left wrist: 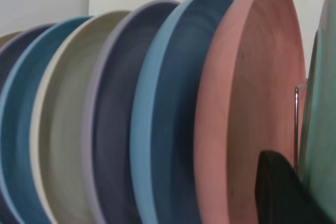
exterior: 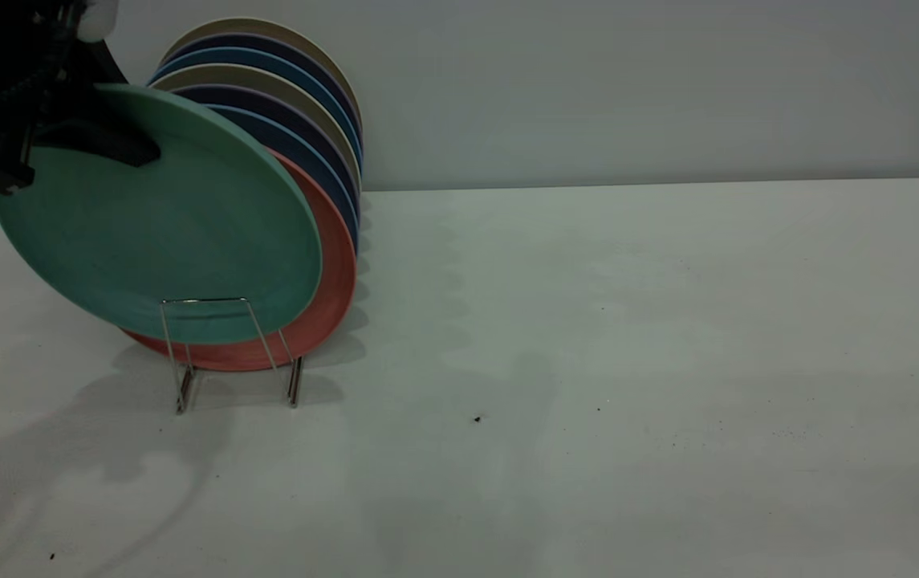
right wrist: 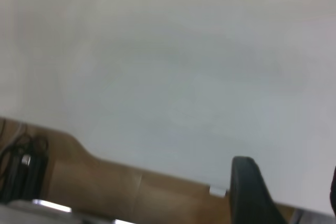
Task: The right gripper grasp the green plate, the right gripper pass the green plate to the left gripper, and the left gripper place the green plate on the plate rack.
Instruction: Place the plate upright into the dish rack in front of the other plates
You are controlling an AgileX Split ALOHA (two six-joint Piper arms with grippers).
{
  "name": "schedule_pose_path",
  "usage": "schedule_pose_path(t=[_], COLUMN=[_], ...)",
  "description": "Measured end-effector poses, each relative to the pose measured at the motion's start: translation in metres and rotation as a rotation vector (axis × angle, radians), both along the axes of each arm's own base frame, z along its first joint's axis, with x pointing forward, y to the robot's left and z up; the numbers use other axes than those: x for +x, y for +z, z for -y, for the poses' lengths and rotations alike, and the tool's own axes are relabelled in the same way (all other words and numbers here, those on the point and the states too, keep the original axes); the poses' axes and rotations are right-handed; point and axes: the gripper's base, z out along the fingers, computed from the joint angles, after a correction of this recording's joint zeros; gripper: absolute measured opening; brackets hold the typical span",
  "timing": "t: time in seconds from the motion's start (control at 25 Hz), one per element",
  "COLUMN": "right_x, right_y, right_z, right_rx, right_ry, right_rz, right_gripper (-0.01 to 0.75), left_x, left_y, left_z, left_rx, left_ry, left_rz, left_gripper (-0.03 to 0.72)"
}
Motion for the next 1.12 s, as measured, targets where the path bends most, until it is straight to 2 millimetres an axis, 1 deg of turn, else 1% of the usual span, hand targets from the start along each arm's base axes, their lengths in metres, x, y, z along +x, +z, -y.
schedule_pose_path(t=[0.12,0.28,0.4,0.48,0.72,0.8,0.96,1.12], right_x=[0.002,0.004,0.005,0.006,0.006,0.006,0.006,0.006], right_y=[-0.015,-0.031,-0.031,-0.031,-0.030,-0.030,-0.030,-0.031], right_z=[0.000,0.000,0.001,0.001,0.001,0.001,0.001,0.003], right_rx=[0.002,0.006,0.007,0.007,0.007,0.007,0.002,-0.015], right_ry=[-0.001,-0.004,-0.008,-0.010,-0.011,-0.011,-0.012,-0.018], right_rz=[-0.053,-0.104,-0.089,-0.082,-0.078,-0.078,-0.078,-0.079], right_gripper=[0.389,0.389,0.389,0.389,0.389,0.389,0.389,0.389], left_x=[0.000,0.001,0.001,0.001,0.001,0.000,-0.007,-0.020], left_y=[-0.002,-0.001,-0.001,-0.001,-0.001,0.003,0.022,0.047], left_z=[0.000,0.000,0.000,0.000,0.000,0.000,0.001,0.004], left_rx=[0.001,-0.004,-0.014,-0.021,-0.029,-0.032,-0.081,-0.187], left_ry=[0.001,0.007,0.022,0.037,0.050,0.053,0.104,0.189], left_rz=[-0.003,-0.004,-0.011,-0.016,-0.021,-0.011,-0.001,-0.047], left_gripper=[0.167,0.283,0.361,0.387,0.400,0.401,0.401,0.401])
